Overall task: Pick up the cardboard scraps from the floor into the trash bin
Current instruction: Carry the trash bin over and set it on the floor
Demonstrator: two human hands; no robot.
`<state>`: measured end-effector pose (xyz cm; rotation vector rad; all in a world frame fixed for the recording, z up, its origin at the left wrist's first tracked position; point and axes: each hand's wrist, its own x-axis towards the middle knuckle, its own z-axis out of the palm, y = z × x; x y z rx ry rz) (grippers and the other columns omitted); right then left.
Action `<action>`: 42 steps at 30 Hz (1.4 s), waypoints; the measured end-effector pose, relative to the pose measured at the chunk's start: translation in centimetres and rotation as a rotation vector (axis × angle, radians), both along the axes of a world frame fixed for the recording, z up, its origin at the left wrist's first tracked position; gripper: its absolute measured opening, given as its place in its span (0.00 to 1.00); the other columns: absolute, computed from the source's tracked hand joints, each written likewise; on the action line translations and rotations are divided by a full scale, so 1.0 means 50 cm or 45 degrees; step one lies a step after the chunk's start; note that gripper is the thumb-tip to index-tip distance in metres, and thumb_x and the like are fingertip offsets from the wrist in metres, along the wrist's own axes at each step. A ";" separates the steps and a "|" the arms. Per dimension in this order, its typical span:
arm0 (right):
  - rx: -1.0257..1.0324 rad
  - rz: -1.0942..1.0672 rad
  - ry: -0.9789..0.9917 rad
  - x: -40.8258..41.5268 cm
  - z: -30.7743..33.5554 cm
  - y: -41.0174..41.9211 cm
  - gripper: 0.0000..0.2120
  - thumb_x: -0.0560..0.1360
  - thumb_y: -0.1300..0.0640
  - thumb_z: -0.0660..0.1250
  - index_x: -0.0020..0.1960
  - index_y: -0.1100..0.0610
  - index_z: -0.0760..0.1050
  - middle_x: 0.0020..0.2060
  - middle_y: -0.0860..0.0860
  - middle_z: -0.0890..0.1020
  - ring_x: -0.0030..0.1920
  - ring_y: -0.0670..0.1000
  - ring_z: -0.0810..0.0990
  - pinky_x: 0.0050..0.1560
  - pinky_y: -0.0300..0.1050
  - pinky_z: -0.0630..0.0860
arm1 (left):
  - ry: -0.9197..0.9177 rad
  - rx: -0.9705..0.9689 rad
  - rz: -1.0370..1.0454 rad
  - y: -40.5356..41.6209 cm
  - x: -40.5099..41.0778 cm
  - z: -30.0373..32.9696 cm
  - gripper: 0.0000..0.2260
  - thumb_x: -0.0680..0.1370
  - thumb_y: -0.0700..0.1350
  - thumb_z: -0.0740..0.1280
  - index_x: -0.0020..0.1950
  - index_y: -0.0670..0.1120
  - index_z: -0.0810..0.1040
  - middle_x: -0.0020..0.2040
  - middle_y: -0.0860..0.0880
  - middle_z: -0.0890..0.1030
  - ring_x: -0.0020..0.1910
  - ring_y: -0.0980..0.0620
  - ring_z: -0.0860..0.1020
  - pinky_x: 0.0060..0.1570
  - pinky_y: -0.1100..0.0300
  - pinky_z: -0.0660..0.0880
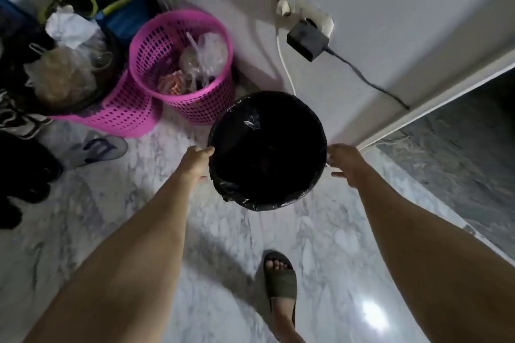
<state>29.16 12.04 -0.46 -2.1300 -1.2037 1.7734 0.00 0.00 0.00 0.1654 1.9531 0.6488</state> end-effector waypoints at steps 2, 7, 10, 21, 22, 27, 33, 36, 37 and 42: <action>0.000 -0.022 -0.001 -0.006 -0.036 0.020 0.07 0.77 0.60 0.61 0.51 0.55 0.77 0.43 0.51 0.77 0.48 0.53 0.75 0.46 0.48 0.74 | 0.045 -0.019 -0.013 0.024 0.001 -0.024 0.16 0.83 0.44 0.61 0.71 0.41 0.70 0.70 0.43 0.73 0.62 0.45 0.76 0.50 0.52 0.75; -0.065 -0.076 0.050 -0.010 -0.050 0.038 0.07 0.79 0.63 0.63 0.56 0.57 0.70 0.52 0.55 0.78 0.54 0.56 0.77 0.54 0.55 0.75 | 0.049 -0.095 -0.098 0.038 -0.019 -0.053 0.07 0.81 0.37 0.65 0.59 0.43 0.76 0.57 0.46 0.78 0.53 0.48 0.77 0.50 0.50 0.77; -0.101 -0.056 0.035 -0.004 -0.058 0.029 0.11 0.79 0.66 0.62 0.61 0.59 0.74 0.48 0.55 0.80 0.49 0.56 0.79 0.49 0.52 0.77 | -0.057 -0.060 -0.063 0.024 -0.030 -0.063 0.10 0.80 0.31 0.62 0.56 0.42 0.79 0.52 0.43 0.82 0.50 0.45 0.81 0.46 0.49 0.79; -0.105 -0.322 0.093 0.065 0.109 -0.122 0.11 0.78 0.68 0.64 0.58 0.62 0.79 0.42 0.56 0.78 0.37 0.53 0.75 0.39 0.47 0.76 | -0.125 0.006 -0.140 -0.078 -0.021 0.121 0.10 0.80 0.30 0.63 0.56 0.42 0.78 0.48 0.44 0.82 0.44 0.46 0.81 0.38 0.53 0.78; -0.093 -0.339 0.096 0.074 0.135 -0.142 0.11 0.78 0.68 0.64 0.57 0.61 0.79 0.41 0.56 0.78 0.36 0.53 0.75 0.40 0.47 0.76 | -0.127 0.016 -0.165 -0.088 -0.018 0.147 0.10 0.80 0.30 0.63 0.55 0.42 0.78 0.47 0.45 0.82 0.44 0.47 0.81 0.37 0.53 0.78; 0.011 -0.479 0.101 0.130 0.284 -0.287 0.08 0.78 0.68 0.64 0.53 0.59 0.78 0.36 0.54 0.75 0.33 0.51 0.71 0.35 0.44 0.73 | -0.152 0.097 -0.313 -0.154 0.032 0.283 0.10 0.80 0.30 0.62 0.52 0.43 0.77 0.45 0.47 0.80 0.42 0.49 0.78 0.37 0.55 0.76; 0.077 -0.758 0.132 0.243 0.449 -0.509 0.09 0.78 0.68 0.64 0.52 0.58 0.79 0.39 0.54 0.79 0.37 0.52 0.77 0.37 0.45 0.76 | -0.267 0.206 -0.516 -0.262 0.101 0.445 0.12 0.78 0.28 0.63 0.57 0.40 0.76 0.49 0.41 0.79 0.44 0.43 0.79 0.40 0.50 0.77; 0.086 -0.864 0.152 0.312 0.517 -0.627 0.09 0.78 0.68 0.65 0.52 0.58 0.79 0.40 0.54 0.81 0.39 0.53 0.79 0.39 0.47 0.78 | -0.267 0.210 -0.689 -0.302 0.168 0.498 0.11 0.79 0.30 0.62 0.57 0.42 0.77 0.49 0.43 0.81 0.45 0.45 0.80 0.39 0.52 0.79; 0.088 -0.903 0.149 0.335 0.539 -0.667 0.08 0.78 0.68 0.65 0.51 0.57 0.79 0.39 0.53 0.81 0.38 0.53 0.79 0.39 0.47 0.78 | -0.246 0.204 -0.748 -0.313 0.198 0.517 0.11 0.80 0.30 0.62 0.55 0.44 0.78 0.48 0.45 0.81 0.44 0.46 0.80 0.36 0.54 0.81; 0.094 -1.108 0.156 0.470 0.622 -0.879 0.06 0.78 0.68 0.65 0.48 0.59 0.78 0.38 0.54 0.79 0.38 0.54 0.79 0.44 0.49 0.79 | -0.213 0.172 -0.973 -0.372 0.376 0.589 0.10 0.79 0.29 0.63 0.51 0.43 0.79 0.44 0.44 0.81 0.39 0.46 0.80 0.32 0.55 0.79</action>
